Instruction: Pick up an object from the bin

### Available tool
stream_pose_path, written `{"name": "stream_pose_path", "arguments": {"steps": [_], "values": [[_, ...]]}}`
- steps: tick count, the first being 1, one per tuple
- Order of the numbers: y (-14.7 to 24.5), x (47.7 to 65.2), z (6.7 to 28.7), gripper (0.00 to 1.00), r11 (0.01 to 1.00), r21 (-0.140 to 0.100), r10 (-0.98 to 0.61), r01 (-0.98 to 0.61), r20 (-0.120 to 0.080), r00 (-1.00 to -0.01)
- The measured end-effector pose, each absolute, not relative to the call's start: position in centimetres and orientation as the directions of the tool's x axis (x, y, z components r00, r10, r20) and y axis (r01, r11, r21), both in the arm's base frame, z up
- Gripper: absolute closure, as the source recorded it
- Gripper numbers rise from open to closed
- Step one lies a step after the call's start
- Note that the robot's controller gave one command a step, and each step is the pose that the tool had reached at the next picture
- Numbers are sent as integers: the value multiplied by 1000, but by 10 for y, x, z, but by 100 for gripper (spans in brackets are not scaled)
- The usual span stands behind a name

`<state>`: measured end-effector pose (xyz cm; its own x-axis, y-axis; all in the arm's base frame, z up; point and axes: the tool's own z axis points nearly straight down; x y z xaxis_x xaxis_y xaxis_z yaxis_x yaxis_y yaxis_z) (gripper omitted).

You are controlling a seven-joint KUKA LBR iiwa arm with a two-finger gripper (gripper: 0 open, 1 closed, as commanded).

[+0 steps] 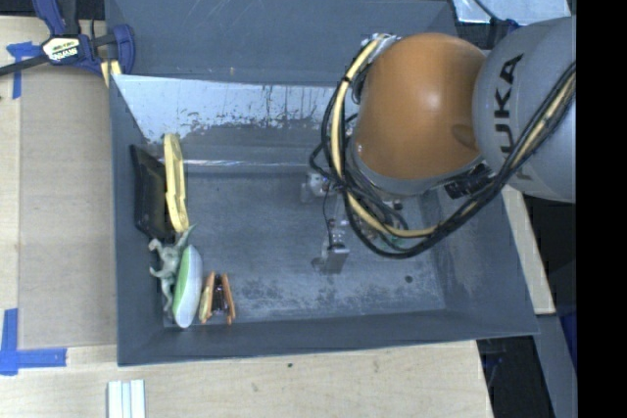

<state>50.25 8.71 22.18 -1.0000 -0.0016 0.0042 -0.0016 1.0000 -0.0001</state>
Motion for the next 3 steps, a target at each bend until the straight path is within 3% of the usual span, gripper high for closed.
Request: {"name": "stream_pose_path", "arguments": {"steps": [1, 2, 3], "values": [[87, 504, 225, 0, 1000, 1, 0, 0, -3, -1000], [132, 501, 135, 0, 972, 0, -236, -236, -5, -972], [178, 488, 162, 0, 965, 0, -263, -263, -15, -965]]}}
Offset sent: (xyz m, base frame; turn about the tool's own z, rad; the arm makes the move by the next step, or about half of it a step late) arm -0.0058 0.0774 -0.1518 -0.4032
